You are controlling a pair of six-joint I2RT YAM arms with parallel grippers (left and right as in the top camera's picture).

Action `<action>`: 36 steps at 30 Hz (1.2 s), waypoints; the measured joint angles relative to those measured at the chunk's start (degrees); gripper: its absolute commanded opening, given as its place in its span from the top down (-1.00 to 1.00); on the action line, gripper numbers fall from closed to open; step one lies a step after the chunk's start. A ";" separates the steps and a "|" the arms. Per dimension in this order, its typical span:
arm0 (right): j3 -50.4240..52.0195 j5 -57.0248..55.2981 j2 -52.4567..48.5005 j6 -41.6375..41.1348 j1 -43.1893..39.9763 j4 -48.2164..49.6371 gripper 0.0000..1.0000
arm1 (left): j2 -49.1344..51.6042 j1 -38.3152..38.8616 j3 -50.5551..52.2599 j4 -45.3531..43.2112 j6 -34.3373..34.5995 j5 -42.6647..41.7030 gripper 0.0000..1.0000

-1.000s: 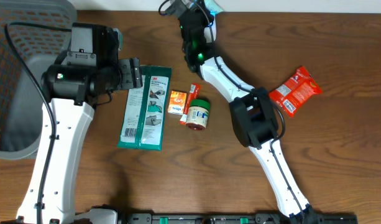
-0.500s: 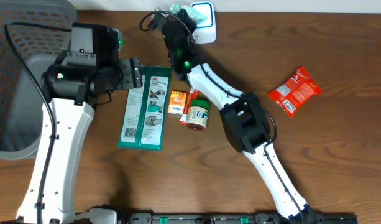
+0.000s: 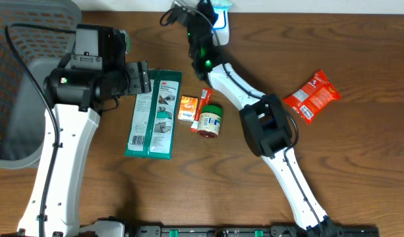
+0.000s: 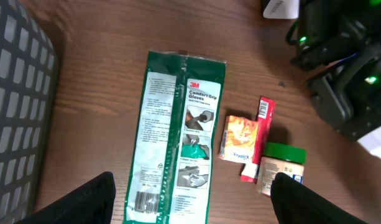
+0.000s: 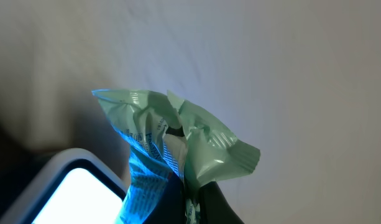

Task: Scan the item barcode
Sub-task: 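Hold the pouch against the white scanner with the right gripper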

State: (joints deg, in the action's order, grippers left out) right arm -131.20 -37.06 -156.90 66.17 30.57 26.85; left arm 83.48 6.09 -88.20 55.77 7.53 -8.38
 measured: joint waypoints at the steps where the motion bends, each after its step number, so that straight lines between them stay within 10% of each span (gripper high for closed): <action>1: 0.00 0.00 0.00 -0.52 -0.13 -0.48 0.98 | 0.00 0.00 0.00 -0.02 0.00 0.00 -0.60; 28: 0.00 0.87 0.87 -19.43 -0.98 -9.97 0.98 | 0.00 0.00 0.00 -0.02 0.00 0.00 -0.60; 36: 0.37 6.91 22.18 -37.48 -1.11 -45.81 0.98 | 0.00 0.00 0.00 -0.07 0.00 0.00 -0.60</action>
State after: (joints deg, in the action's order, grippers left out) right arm -130.82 -30.15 -134.72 28.69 29.45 -18.96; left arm 83.48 6.09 -88.20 55.70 7.53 -8.38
